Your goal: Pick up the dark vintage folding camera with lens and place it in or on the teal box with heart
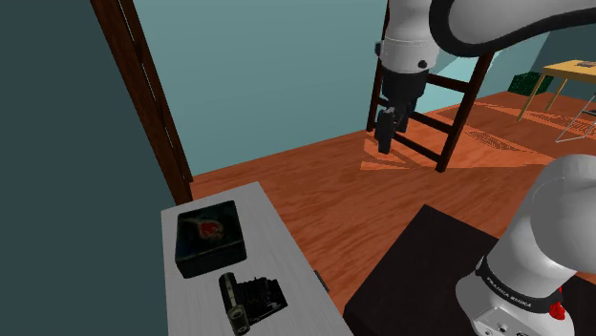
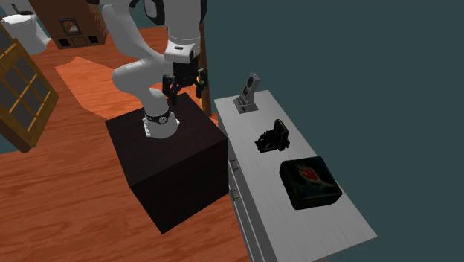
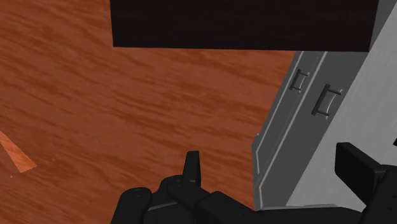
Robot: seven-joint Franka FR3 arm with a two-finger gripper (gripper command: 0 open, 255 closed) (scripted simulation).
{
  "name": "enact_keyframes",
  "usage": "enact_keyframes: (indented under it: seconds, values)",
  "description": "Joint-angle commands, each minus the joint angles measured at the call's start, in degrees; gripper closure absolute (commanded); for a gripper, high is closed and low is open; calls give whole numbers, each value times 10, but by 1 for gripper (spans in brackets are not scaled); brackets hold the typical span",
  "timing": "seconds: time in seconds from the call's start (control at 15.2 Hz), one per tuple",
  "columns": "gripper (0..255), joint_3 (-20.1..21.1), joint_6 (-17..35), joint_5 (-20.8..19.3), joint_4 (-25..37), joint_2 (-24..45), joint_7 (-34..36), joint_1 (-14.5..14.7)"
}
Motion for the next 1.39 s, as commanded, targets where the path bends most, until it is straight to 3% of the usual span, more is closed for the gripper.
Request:
enact_keyframes:
  seconds: [0.0,0.79,1.06,1.32]
  values:
    - [0,21,29,17,-18,9,26,9]
    - [0,163,217,85,-40,161,183,43]
    - [0,216,281,77,-21,239,246,37]
    - [0,270,339,36,11,330,325,20]
